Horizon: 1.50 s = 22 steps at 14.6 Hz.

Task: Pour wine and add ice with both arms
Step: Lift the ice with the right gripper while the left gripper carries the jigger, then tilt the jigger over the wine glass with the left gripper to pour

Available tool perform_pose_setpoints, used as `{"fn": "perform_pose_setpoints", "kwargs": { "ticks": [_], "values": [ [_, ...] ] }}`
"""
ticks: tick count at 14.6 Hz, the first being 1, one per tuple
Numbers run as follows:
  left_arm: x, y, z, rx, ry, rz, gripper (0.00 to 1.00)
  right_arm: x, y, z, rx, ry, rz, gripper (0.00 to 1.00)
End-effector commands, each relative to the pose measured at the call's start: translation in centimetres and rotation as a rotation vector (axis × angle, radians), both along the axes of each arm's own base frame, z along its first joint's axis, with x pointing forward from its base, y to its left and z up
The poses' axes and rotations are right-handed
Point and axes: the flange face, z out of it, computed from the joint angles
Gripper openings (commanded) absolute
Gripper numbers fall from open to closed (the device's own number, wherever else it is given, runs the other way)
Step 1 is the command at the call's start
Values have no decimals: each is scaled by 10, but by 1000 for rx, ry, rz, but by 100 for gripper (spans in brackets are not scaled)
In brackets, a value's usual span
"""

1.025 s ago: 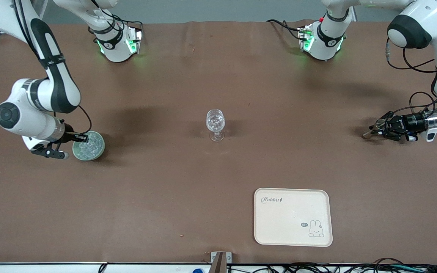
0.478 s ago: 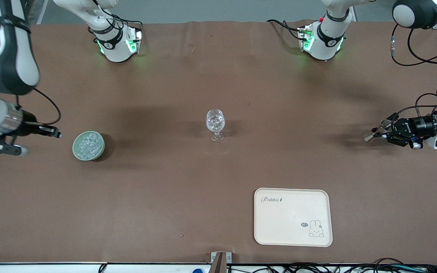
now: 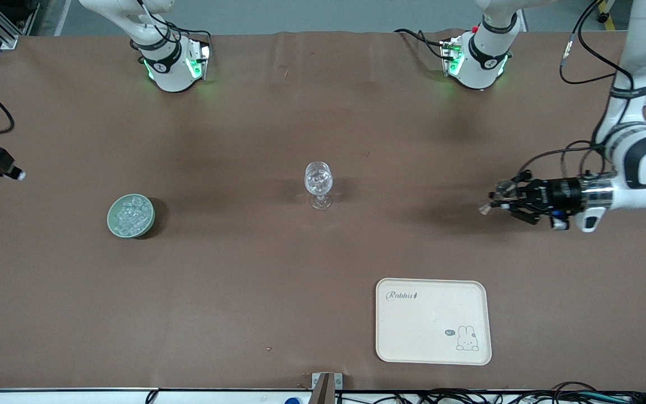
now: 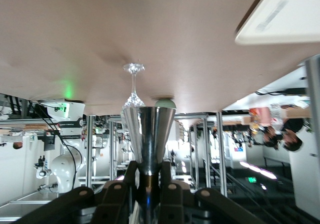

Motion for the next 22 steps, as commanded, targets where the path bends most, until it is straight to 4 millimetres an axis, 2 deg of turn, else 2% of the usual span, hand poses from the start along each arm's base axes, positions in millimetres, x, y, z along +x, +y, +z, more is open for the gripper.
{"fn": "perform_pose_setpoints", "kwargs": {
  "ticks": [1, 4, 5, 8, 11, 14, 17, 22],
  "values": [
    [-10, -71, 29, 69, 2, -14, 0, -25, 11, 22, -1, -8, 13, 1],
    [-16, -163, 40, 145, -6, -18, 0, -24, 23, 21, 0, -5, 33, 0],
    [-19, -188, 41, 165, -17, -14, 0, -24, 25, 19, 0, 0, 37, 1],
    [-31, -236, 40, 210, -63, -3, 0, -24, 25, 19, 0, 3, 37, 1],
    [-44, -272, 49, 260, -110, 17, 0, -24, 23, 19, 0, 3, 34, 1],
    [-51, -292, 54, 339, -108, -11, 0, -24, 23, 19, 1, 5, 31, 1],
    [-56, -310, 56, 415, -107, -10, 0, -23, 27, 19, 0, 3, 39, 1],
    [-59, -330, 63, 492, -122, -42, 0, -23, 27, 27, 1, -11, 38, 0]
  ]
}}
